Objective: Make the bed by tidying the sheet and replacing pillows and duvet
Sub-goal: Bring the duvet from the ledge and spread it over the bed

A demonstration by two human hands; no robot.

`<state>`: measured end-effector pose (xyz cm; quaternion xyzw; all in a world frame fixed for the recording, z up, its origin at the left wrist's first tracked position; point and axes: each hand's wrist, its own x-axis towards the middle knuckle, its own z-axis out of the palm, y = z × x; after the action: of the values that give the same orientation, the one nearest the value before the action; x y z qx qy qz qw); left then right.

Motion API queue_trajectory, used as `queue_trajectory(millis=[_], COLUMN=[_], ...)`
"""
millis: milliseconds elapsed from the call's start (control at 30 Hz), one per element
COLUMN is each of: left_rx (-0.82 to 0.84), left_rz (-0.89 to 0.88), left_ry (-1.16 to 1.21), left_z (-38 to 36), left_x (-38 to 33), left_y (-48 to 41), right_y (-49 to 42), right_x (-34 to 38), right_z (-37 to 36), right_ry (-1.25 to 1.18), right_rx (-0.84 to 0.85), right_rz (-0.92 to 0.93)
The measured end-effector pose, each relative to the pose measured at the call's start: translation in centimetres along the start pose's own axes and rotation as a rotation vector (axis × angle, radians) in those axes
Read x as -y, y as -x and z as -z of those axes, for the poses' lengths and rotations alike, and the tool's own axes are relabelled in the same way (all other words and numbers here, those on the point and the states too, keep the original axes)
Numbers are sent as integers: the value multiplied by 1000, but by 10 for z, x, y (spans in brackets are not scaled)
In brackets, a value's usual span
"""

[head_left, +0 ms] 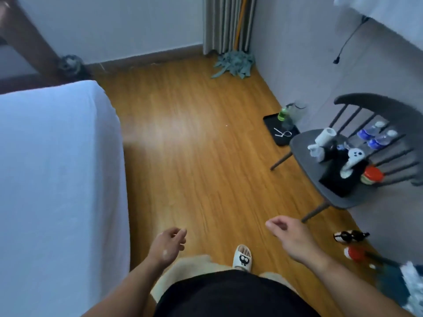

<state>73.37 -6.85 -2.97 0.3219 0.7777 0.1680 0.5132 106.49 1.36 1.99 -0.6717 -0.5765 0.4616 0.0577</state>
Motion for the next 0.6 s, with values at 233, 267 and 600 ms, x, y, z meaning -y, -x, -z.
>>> queue_trajectory(millis=[233, 267, 600], left_rx=[-281, -301, -294], left_rz=[158, 184, 108], left_ry=[261, 275, 231], left_z=[59, 71, 262], left_x=[-61, -69, -224], left_y=[-89, -108, -332], right_y=[-211, -238, -445], right_x=[166, 184, 337], right_z=[62, 63, 46], right_ry=[156, 160, 135], right_rx=[106, 108, 130], right_rz=[213, 225, 97])
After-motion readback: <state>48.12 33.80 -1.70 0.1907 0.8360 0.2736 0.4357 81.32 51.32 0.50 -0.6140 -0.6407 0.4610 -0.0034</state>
